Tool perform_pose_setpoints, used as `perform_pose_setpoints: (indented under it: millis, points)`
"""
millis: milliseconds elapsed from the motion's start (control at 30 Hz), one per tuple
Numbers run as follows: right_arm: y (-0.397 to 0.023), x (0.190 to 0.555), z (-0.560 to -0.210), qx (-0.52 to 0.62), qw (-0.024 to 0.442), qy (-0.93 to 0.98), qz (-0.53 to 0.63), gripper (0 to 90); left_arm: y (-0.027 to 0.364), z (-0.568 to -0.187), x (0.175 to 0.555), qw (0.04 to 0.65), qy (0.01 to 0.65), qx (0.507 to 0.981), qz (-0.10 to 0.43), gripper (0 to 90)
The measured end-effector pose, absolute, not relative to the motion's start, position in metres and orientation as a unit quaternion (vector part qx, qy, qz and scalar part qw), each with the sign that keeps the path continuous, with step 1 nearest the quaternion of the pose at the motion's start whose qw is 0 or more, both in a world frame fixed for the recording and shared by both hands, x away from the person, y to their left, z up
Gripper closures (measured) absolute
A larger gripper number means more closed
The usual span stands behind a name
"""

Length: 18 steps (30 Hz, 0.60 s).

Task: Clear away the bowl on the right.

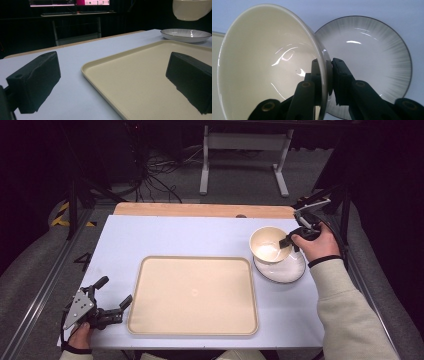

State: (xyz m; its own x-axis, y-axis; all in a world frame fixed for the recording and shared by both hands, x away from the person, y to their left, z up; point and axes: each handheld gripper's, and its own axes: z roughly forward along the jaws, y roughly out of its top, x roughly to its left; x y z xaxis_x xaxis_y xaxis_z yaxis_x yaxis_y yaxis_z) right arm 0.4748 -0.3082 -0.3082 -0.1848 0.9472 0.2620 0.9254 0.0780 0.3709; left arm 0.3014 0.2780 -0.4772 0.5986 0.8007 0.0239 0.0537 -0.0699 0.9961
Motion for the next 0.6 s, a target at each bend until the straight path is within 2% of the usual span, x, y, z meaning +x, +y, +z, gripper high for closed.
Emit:
perform_pose_setpoints:
  millis: [600]
  points:
    - [-0.244,0.469,-0.311,0.610,-0.002,0.755,0.239,80.1,0.278,-0.477,0.301,0.601,0.322,0.661,0.312,0.2]
